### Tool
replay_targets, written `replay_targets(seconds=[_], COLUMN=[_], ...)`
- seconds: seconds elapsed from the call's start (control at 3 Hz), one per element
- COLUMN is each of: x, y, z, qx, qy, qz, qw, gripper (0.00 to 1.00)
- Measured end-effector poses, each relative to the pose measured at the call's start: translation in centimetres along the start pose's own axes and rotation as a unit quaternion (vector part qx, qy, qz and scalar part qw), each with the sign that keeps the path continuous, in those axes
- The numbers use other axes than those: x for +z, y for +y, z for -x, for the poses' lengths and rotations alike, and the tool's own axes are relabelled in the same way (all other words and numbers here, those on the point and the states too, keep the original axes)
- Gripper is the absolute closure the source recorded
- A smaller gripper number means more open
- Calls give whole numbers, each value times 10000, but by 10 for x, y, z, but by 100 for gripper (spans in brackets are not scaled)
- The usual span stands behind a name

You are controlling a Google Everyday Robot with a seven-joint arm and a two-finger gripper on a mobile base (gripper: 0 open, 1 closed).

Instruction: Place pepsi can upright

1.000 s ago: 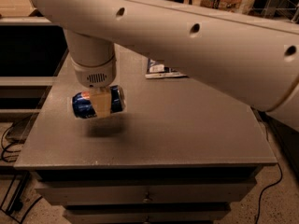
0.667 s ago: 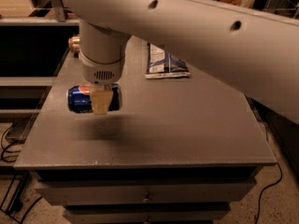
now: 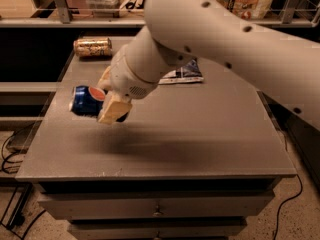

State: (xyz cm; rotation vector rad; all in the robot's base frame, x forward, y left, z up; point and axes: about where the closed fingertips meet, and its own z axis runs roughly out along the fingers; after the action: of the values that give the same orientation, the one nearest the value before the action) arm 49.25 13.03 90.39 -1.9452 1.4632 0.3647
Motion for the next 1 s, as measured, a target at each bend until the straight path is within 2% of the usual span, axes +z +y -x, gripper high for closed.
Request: replay_targets(seconds=[0.33, 0.67, 1.0], x=[7, -5, -18], y=[-7, -8, -10], z=[10, 9, 1], qx=[149, 479, 943], qy=[-1228, -2311, -3189], qz=[-326, -598, -735], qw=[9918, 9699, 9402], gripper=[100, 100, 100])
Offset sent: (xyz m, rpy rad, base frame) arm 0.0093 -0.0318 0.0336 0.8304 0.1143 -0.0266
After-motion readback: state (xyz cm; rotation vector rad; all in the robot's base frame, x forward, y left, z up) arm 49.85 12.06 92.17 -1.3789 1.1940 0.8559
